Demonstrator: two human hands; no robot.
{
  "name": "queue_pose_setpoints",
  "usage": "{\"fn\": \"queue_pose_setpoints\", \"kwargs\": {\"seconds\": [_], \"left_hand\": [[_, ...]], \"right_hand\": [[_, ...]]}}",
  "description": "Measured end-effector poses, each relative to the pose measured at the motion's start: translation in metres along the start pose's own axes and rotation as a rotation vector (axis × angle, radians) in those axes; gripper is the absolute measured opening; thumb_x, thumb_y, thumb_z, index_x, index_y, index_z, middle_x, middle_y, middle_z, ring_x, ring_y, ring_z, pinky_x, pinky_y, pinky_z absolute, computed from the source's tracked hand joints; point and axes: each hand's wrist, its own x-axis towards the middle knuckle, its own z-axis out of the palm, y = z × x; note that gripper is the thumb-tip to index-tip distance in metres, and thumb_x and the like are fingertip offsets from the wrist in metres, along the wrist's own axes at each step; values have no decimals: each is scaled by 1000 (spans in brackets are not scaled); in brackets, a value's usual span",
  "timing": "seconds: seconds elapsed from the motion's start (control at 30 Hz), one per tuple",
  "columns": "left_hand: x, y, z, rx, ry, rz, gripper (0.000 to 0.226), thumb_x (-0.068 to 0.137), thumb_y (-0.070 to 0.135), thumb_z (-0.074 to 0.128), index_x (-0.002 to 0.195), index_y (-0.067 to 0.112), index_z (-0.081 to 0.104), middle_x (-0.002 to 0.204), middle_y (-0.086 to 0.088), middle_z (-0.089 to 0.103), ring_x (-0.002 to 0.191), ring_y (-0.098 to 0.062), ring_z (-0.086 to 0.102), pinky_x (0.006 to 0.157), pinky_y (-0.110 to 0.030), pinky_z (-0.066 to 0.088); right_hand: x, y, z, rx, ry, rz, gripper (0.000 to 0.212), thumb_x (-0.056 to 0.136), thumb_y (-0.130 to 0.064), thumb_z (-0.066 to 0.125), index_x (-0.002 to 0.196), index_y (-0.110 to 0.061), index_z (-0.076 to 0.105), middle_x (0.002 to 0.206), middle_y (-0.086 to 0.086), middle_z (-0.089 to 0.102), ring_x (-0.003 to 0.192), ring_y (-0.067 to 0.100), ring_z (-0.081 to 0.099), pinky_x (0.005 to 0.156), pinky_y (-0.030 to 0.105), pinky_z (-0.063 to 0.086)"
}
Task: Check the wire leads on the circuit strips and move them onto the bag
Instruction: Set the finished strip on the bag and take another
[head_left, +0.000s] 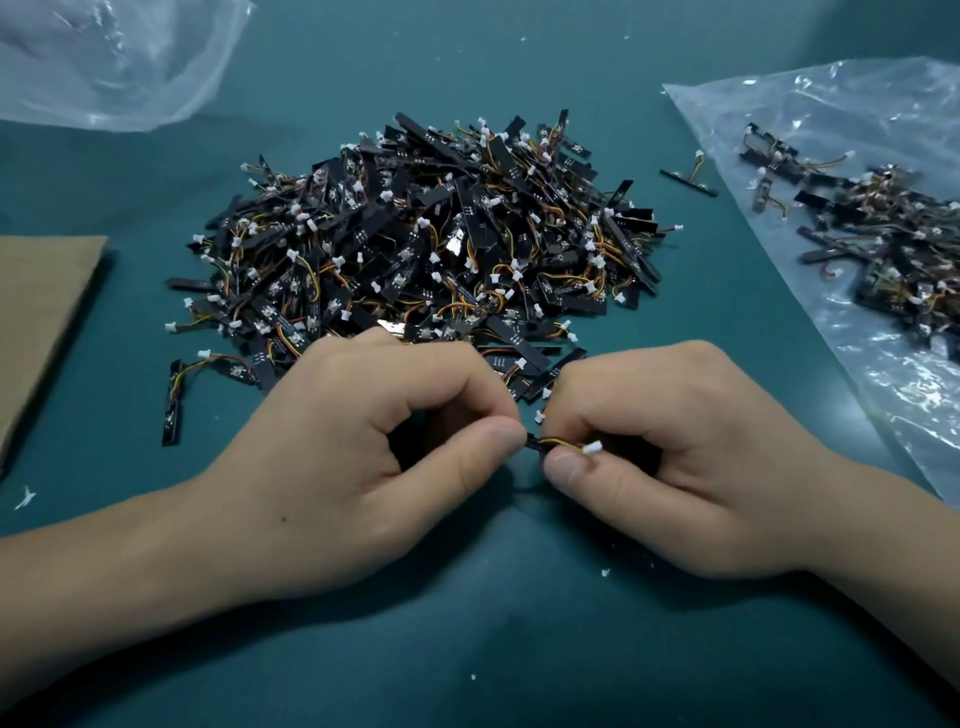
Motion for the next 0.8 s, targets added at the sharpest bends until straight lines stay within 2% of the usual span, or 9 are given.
{"fn": "queue_pose_setpoints", "kwargs": {"seconds": [0.07,0.17,0.3,0.37,0.43,0.53,0.6,0.73,0.8], "left_hand": [[1,2,-1,28,1,13,14,84,31,66,80,20,72,70,22,55,67,-1,52,65,-11,37],[4,3,-2,-3,7,10,18,83,36,66,82,20,73,73,26,52,70,5,48,70,-2,35],[4,6,-3,52,1,6,20,82,33,66,78,15,74,71,18,57,67,-4,50,66,-11,34],[4,8,-3,101,-3,20,15,79,24,69,76,10,74,69,9,63,66,-10,52,64,-17,34],[4,8,-4,101,-10,8,16,79,24,68,75,10,73,69,4,65,65,-15,55,64,-20,35],[4,7,-5,34,-22,-2,29,83,38,58,77,14,73,70,11,61,67,-6,51,65,-12,35],[2,6,-4,6,-26,-6,29,83,39,56,78,16,73,72,14,60,67,-4,50,67,-8,34],[0,5,-3,49,-21,-28,17,83,31,65,77,17,72,70,5,64,67,-20,60,65,-25,41],[0,7,-3,66,-32,-18,14,81,26,66,75,14,72,67,2,64,64,-24,60,64,-28,40]], "right_hand": [[-2,1,0,-24,-19,11,24,98,-29,55,81,-16,66,68,-7,54,63,12,48,57,38,44],[-2,1,1,-56,-18,17,25,99,-30,55,82,-16,67,67,-6,55,62,17,50,57,41,45],[0,2,0,-26,-35,26,24,101,-33,54,85,-20,68,69,-10,55,63,14,50,58,41,46],[1,1,1,-35,-47,29,25,101,-34,53,85,-21,67,69,-12,52,64,11,45,58,41,46],[1,1,1,-45,-45,37,25,101,-35,53,85,-22,67,68,-13,50,64,9,42,58,41,46],[0,1,1,-55,-45,44,26,102,-36,52,86,-22,67,68,-11,53,64,11,45,58,41,46],[0,1,1,-66,-45,42,26,102,-36,52,89,-22,69,70,-9,57,64,14,51,59,41,47],[1,-1,2,-92,-38,9,21,103,-31,55,95,-21,71,77,-12,61,69,12,53,60,37,48],[1,-1,2,-90,-30,-1,14,103,-28,58,97,-23,70,79,-13,61,71,8,52,61,34,47]]}}
